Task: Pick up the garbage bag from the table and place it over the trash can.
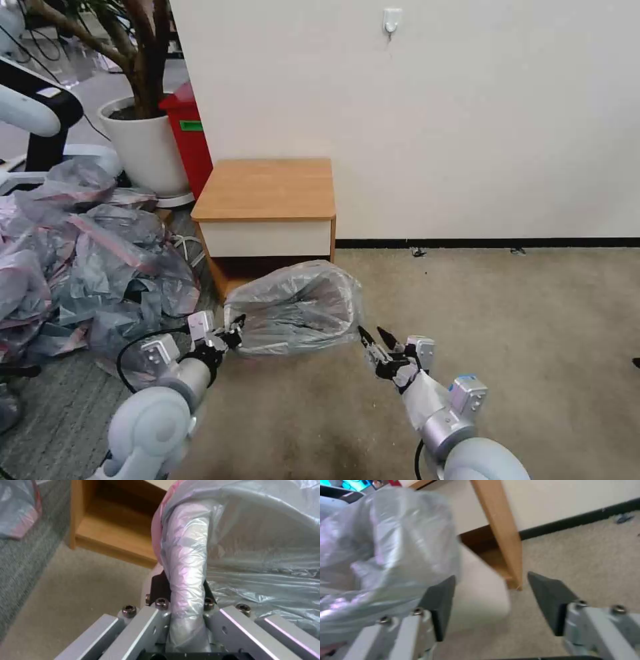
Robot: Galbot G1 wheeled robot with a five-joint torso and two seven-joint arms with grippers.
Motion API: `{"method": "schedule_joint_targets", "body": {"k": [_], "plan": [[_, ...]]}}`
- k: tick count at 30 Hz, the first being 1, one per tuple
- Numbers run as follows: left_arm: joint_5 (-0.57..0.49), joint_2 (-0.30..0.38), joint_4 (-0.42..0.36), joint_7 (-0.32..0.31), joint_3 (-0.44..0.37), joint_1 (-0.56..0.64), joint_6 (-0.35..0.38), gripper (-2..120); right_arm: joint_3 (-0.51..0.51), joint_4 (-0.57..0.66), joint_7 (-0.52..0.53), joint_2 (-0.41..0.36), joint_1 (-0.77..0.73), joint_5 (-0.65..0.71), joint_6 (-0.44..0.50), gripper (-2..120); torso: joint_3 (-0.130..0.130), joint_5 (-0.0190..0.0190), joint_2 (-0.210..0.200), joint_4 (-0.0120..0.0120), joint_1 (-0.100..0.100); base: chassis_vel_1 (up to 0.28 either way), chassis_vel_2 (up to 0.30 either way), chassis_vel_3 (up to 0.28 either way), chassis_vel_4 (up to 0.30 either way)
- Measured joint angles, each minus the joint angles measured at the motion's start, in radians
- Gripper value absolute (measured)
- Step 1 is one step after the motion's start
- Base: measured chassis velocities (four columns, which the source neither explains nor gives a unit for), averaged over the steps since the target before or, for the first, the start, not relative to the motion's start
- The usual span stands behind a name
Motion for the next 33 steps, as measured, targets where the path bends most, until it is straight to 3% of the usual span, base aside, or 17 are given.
{"method": "schedule_joint_targets", "body": {"k": [2, 4, 8, 11, 12, 15, 16, 17, 19, 20, 23, 33], "plan": [[-0.002, 0.011, 0.005, 0.011, -0.008, -0.001, 0.000, 3, 0.012, -0.013, -0.022, -0.008, 0.000, -0.001, 0.021, 67, 0.000, 0.0000, 0.000, 0.0000, 0.000, 0.000, 0.000, 0.000, 0.000], [-0.003, 0.035, 0.018, 0.038, -0.022, -0.001, -0.001, 3, 0.035, -0.050, -0.108, -0.031, 0.005, 0.005, 0.093, 78, 0.000, 0.0001, 0.000, 0.0000, 0.000, 0.000, 0.000, 0.000, 0.000], [-0.005, 0.048, 0.030, 0.064, -0.032, -0.001, -0.003, 3, 0.052, -0.073, -0.216, -0.049, 0.013, 0.062, 0.152, 88, 0.000, 0.0000, 0.000, 0.0001, 0.000, 0.000, 0.000, 0.000, 0.000], [-0.010, 0.062, 0.052, 0.106, -0.043, -0.005, -0.007, 3, 0.077, -0.110, -0.375, -0.081, 0.036, 0.232, 0.174, 101, 0.000, 0.0001, 0.000, 0.0000, 0.000, 0.000, 0.000, 0.000, 0.000], [-0.010, 0.062, 0.052, 0.106, -0.043, -0.005, -0.007, 3, 0.077, -0.110, -0.375, -0.081, 0.036, 0.232, 0.174, 101, 0.000, 0.0001, 0.000, 0.0000, 0.000, 0.000, 0.000, 0.000, 0.000], [-0.008, 0.082, 0.080, 0.220, -0.064, 0.001, -0.034, 3, 0.082, -0.165, -0.547, -0.125, 0.085, 0.390, 0.152, 110, 0.000, 0.0000, 0.000, 0.0000, 0.000, 0.000, 0.000, 0.000, 0.000], [-0.003, 0.089, 0.091, 0.275, -0.072, 0.009, -0.050, 3, 0.078, -0.201, -0.610, -0.138, 0.111, 0.420, 0.148, 111, 0.000, 0.0000, 0.000, 0.0000, 0.000, 0.000, 0.000, 0.000, 0.000], [-0.003, 0.089, 0.091, 0.275, -0.072, 0.009, -0.050, 3, 0.078, -0.201, -0.610, -0.138, 0.111, 0.420, 0.148, 111, 0.000, 0.0000, 0.000, 0.0000, 0.000, 0.000, 0.000, 0.000, 0.000], [0.017, 0.104, 0.108, 0.386, -0.088, 0.025, -0.085, 3, 0.069, -0.258, -0.715, -0.160, 0.157, 0.464, 0.129, 114, 0.000, 0.0001, 0.000, 0.0001, 0.000, 0.000, 0.000, 0.000, 0.000], [0.017, 0.104, 0.108, 0.386, -0.088, 0.025, -0.085, 3, 0.069, -0.258, -0.715, -0.160, 0.157, 0.464, 0.129, 114, 0.000, 0.0001, 0.000, 0.0001, 0.000, 0.000, 0.000, 0.000, 0.000], [0.038, 0.116, 0.122, 0.469, -0.104, 0.043, -0.119, 3, 0.051, -0.302, -0.786, -0.171, 0.205, 0.501, 0.087, 114, 0.000, 0.0001, 0.000, 0.0000, 0.000, 0.000, 0.000, 0.000, 0.000], [0.081, 0.123, 0.129, 0.501, -0.114, 0.061, -0.149, 3, 0.021, -0.341, -0.874, -0.170, 0.245, 0.492, 0.048, 106, 0.000, 0.0000, 0.000, 0.0001, 0.000, 0.000, 0.000, 0.000, 0.000]]}}
